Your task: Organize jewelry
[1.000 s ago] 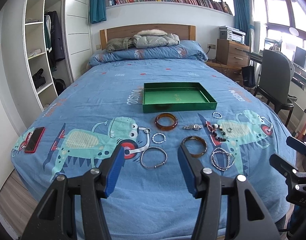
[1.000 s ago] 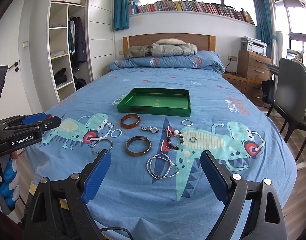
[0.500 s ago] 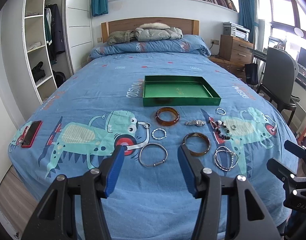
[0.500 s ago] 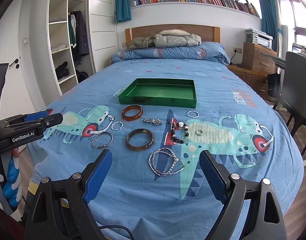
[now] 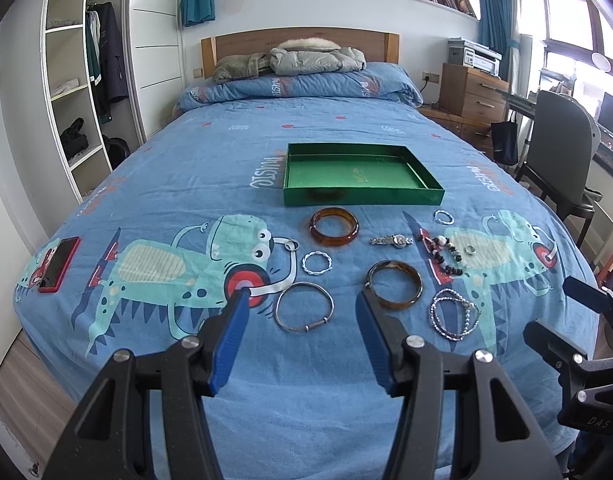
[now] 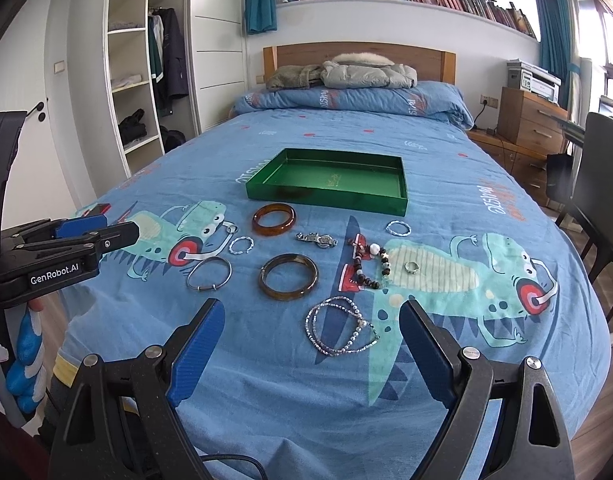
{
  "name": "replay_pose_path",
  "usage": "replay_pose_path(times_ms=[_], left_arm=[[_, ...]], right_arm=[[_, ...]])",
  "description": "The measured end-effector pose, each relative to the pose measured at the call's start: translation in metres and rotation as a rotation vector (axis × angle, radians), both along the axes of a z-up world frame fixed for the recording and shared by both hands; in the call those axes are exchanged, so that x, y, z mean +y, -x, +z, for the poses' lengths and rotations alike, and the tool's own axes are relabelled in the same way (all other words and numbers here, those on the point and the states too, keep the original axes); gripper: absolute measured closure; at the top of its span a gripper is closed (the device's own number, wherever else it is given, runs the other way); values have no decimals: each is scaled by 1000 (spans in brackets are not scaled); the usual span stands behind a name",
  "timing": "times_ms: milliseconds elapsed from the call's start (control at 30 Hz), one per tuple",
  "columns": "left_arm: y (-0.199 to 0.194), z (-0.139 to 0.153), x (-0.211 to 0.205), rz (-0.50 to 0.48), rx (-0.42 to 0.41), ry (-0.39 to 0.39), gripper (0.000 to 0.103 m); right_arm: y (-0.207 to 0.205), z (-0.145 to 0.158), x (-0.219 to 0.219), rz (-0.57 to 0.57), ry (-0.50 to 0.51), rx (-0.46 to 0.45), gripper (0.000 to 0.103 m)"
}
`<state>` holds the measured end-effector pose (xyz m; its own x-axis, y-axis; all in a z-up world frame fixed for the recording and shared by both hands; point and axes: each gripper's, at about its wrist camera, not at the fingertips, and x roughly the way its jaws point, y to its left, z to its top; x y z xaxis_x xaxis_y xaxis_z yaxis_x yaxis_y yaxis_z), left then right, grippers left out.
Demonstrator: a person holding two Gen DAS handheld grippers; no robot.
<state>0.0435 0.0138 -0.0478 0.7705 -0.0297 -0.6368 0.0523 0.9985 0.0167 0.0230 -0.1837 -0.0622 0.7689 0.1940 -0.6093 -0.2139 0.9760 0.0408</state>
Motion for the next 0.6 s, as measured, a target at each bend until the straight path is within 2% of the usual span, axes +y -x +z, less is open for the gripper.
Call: replay_pose_path(times_ms=[600], left_arm=[[-16, -22, 5, -6, 53, 2, 50]], right_arm=[[-18, -11, 9, -1, 20, 61, 15]])
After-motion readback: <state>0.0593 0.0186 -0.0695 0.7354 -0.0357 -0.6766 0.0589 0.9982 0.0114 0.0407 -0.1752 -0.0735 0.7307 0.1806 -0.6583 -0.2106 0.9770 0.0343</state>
